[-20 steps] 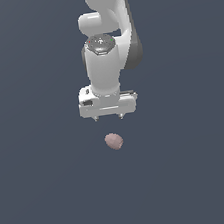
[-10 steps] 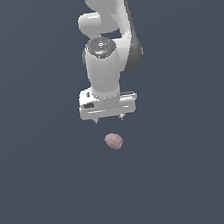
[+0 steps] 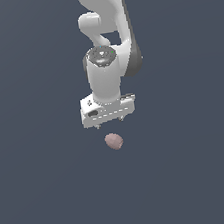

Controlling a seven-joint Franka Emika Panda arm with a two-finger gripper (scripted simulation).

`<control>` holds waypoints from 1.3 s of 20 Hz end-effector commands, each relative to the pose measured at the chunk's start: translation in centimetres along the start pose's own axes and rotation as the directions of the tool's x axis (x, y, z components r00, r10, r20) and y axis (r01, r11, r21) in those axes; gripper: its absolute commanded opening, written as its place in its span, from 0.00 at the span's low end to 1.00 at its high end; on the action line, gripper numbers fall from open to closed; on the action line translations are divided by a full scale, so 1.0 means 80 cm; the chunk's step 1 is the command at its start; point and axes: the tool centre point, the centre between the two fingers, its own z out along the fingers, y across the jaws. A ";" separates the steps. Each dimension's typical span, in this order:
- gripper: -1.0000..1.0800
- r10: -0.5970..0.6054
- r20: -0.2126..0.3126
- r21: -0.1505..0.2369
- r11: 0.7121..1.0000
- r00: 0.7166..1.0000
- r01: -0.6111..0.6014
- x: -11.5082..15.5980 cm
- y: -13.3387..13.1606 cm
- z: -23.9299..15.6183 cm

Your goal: Pick up the object and move it to a goal position.

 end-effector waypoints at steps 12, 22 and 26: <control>0.96 -0.351 -0.005 0.015 0.936 0.936 0.351 0.015 0.001 0.038; 0.96 -0.550 -0.018 0.025 0.834 0.835 0.550 0.023 0.001 0.062; 0.96 -0.594 -0.022 0.027 0.804 0.804 0.594 0.025 0.001 0.067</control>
